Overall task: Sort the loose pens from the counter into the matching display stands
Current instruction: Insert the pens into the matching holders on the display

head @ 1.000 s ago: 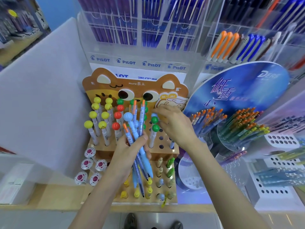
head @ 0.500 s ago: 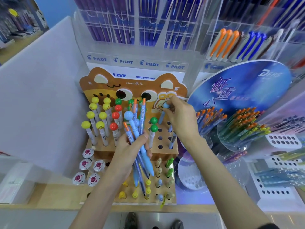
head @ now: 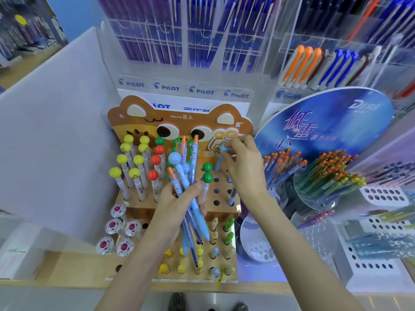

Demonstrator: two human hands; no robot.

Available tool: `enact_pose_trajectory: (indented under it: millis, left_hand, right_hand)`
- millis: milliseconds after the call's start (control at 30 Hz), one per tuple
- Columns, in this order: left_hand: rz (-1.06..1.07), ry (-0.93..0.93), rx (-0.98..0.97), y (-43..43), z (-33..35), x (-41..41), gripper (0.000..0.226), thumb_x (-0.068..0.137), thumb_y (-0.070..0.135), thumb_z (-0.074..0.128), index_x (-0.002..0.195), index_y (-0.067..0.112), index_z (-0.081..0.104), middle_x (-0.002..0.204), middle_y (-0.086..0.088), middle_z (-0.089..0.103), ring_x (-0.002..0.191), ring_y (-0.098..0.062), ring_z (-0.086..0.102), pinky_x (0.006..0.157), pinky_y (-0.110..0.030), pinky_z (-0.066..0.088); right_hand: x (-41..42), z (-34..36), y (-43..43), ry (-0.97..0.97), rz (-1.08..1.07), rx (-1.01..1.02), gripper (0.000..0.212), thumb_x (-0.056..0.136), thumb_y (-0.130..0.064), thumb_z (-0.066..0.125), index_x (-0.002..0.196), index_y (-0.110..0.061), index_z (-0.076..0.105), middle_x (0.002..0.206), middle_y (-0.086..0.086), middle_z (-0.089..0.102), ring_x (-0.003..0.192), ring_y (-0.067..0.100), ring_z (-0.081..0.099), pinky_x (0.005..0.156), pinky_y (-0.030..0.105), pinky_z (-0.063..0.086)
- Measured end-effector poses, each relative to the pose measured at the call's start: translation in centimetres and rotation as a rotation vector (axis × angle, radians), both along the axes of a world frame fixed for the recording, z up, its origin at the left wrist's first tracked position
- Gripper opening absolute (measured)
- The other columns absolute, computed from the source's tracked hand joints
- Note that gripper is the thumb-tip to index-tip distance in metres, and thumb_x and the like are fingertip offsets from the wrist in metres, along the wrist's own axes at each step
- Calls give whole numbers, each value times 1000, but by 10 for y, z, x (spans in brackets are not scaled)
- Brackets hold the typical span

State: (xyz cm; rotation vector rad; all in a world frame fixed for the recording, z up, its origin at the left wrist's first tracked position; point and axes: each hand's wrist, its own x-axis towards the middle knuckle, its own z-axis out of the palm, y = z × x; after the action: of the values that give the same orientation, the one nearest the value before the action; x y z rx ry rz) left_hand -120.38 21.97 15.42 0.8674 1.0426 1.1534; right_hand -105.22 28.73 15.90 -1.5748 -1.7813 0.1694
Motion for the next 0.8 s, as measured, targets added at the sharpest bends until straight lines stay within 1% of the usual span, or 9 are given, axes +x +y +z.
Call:
enact_pose_trajectory:
  millis: [67,167,233,300,367,467,533,633,800]
  left_hand:
    - [0,-1,-5,-1,0,0,35,93,7,53,62,20,63,52,0,53,45,-17,56,48,-26,49]
    - [14,-1,-4,-1,1,1,22,93,7,53,72,11,60,52,-1,53,45,-17,55,47,-26,49]
    - [19,7,1,-1,2,1,20,93,6,53,74,9,58,52,-1,53,44,-18,55,47,-27,49]
    - [18,5,3,-2,2,2,18,93,6,53,76,8,57,52,-1,53,44,-18,55,47,-27,49]
    - [12,-1,6,-3,2,2,16,93,6,53,78,9,57,53,-1,53,44,-18,55,47,-26,49]
    - [3,12,24,-3,2,3,20,93,6,53,74,10,57,53,-1,53,45,-18,55,48,-26,49]
    - [8,18,24,-3,3,4,21,93,5,52,73,9,57,53,-1,52,44,-18,54,48,-27,49]
    - [9,21,19,-3,4,4,17,94,4,51,79,8,58,52,-1,53,43,-18,54,47,-26,49]
    - [5,25,16,-4,5,5,14,94,5,51,82,8,58,52,0,53,44,-18,54,48,-26,49]
  right_hand:
    - [-1,2,1,-48,-11,17,7,89,-3,60,94,0,64,102,16,58,84,31,61,68,34,48]
    - [-2,4,4,-111,-3,2,7,91,-5,58,94,0,62,99,17,60,80,34,59,62,34,43]
    - [-3,4,6,-130,2,-11,6,92,-8,57,94,-2,58,99,16,59,79,34,57,59,32,40]
    - [-3,3,6,-98,6,-30,10,93,-11,57,101,-6,56,102,13,59,84,32,58,61,33,44]
    - [-1,1,4,-72,15,-63,19,93,-16,58,110,-10,53,110,11,60,91,31,59,70,41,52]
    - [2,-2,1,-52,18,-81,27,93,-16,60,118,-12,51,117,10,60,98,29,61,79,44,54]
    - [2,-2,1,-47,14,-69,29,92,-14,61,119,-12,52,117,10,59,98,28,61,78,42,55]
    - [2,0,1,-48,13,-57,29,90,-12,62,118,-12,53,116,10,59,96,28,61,74,37,53]
    - [1,0,-5,-91,73,-65,27,87,-4,62,113,-10,58,117,10,55,92,30,59,70,39,52]
